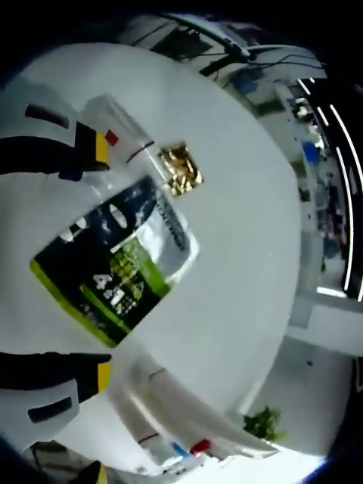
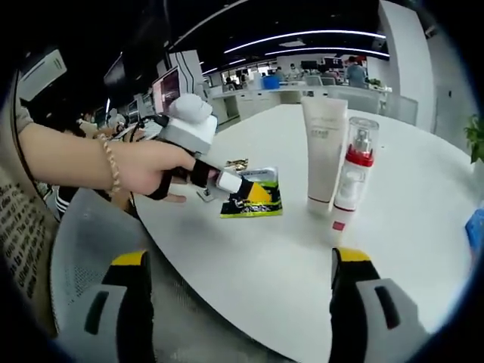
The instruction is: Arrange the skincare products in the storage area until every visible bottle or jar stands upright without overlapping.
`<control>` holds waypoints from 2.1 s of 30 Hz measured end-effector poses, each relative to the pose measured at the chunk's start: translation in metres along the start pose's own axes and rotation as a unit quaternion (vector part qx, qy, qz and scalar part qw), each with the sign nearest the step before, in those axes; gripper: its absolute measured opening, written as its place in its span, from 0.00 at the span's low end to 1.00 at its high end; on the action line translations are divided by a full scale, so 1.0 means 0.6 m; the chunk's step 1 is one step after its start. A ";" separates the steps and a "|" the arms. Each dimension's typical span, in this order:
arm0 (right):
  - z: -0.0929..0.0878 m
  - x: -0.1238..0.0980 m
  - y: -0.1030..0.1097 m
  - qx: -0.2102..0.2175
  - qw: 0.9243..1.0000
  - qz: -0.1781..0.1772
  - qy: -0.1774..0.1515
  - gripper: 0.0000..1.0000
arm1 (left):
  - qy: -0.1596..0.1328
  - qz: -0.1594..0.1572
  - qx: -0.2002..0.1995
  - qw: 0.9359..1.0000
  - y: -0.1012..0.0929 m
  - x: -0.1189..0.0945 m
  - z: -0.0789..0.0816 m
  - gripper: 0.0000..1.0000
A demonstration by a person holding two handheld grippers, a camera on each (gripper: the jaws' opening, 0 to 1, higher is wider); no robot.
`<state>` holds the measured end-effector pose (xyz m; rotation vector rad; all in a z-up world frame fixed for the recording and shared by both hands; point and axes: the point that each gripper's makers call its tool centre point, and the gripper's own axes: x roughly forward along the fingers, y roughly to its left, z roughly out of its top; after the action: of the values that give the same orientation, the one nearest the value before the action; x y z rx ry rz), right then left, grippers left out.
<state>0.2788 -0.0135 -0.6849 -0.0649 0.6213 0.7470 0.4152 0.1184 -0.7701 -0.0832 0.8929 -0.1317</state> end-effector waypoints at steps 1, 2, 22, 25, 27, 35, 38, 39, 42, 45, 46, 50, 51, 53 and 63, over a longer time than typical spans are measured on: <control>0.000 0.000 0.000 0.000 1.000 0.000 0.000 0.99 | 0.000 0.003 -0.002 1.000 -0.001 0.002 -0.002 0.97; 0.000 0.000 0.000 -0.002 1.000 0.000 0.000 0.99 | 0.001 0.006 -0.004 1.000 -0.002 0.005 -0.004 0.97; -0.007 0.004 0.001 -0.005 1.000 0.001 0.014 0.99 | -0.010 0.082 -0.026 0.996 0.013 0.051 0.017 0.97; -0.008 0.004 0.001 -0.005 1.000 0.000 0.016 0.99 | -0.024 0.086 -0.016 0.996 0.016 0.054 0.021 0.97; -0.008 0.004 -0.001 -0.003 1.000 -0.002 0.015 0.99 | -0.034 0.085 -0.012 0.996 0.016 0.055 0.023 0.97; -0.007 0.003 -0.001 -0.001 1.000 -0.004 0.015 0.98 | -0.065 0.077 -0.002 0.995 0.024 0.051 0.028 0.92; -0.007 0.003 -0.001 0.000 1.000 -0.004 0.015 0.98 | -0.071 0.073 0.003 0.995 0.037 0.046 0.030 0.84; -0.007 0.003 -0.001 -0.001 1.000 -0.004 0.015 0.98 | -0.075 0.069 0.009 0.995 0.044 0.052 0.030 0.81; -0.007 0.003 0.000 -0.002 1.000 -0.004 0.015 0.98 | -0.079 0.067 0.017 0.994 0.068 0.064 0.024 0.76; -0.005 0.001 -0.002 -0.001 1.000 -0.007 0.010 0.98 | -0.080 0.067 0.018 0.994 0.069 0.065 0.026 0.76; -0.004 0.001 -0.003 0.000 1.000 -0.008 0.010 0.98 | -0.079 0.066 0.020 0.994 0.071 0.070 0.024 0.76; -0.002 0.000 -0.002 -0.001 1.000 -0.008 0.006 0.98 | -0.073 0.066 0.021 0.995 0.064 0.071 0.026 0.75; -0.002 0.000 -0.002 -0.002 1.000 -0.008 0.006 0.98 | -0.072 0.065 0.022 0.995 0.061 0.063 0.030 0.75; -0.001 0.001 -0.002 -0.001 1.000 -0.007 0.005 0.98 | -0.067 0.063 0.025 0.995 0.060 0.061 0.029 0.75; -0.004 0.002 0.003 -0.008 1.000 0.000 0.009 0.98 | -0.060 0.052 0.032 0.996 0.052 0.048 0.026 0.73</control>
<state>0.2772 -0.0118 -0.6873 -0.0861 0.6334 0.7517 0.4475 0.1455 -0.7866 0.0154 0.7714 -0.0569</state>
